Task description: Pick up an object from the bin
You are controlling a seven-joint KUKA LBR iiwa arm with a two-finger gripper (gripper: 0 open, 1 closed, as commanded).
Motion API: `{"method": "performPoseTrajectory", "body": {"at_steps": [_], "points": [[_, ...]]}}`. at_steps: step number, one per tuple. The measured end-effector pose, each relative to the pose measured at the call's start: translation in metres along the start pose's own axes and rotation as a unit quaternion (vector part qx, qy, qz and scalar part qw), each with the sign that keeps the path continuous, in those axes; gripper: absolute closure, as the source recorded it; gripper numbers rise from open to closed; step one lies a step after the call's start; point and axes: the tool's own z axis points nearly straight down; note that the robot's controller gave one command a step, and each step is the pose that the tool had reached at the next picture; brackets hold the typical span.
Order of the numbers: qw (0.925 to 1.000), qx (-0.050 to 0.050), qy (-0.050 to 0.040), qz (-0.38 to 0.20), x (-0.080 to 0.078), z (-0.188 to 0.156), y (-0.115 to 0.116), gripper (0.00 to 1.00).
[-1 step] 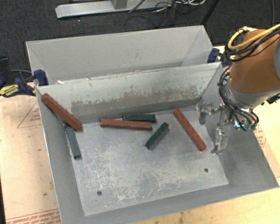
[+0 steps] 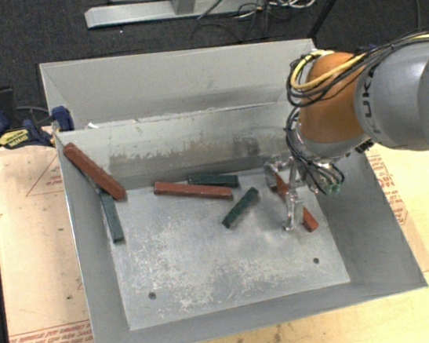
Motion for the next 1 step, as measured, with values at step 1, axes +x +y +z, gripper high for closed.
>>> {"method": "performPoseTrajectory", "body": {"at_steps": [1], "points": [[0.9998,-0.001,0.002,-0.022,-0.0035,-0.0055,0.054,0.0]]}}
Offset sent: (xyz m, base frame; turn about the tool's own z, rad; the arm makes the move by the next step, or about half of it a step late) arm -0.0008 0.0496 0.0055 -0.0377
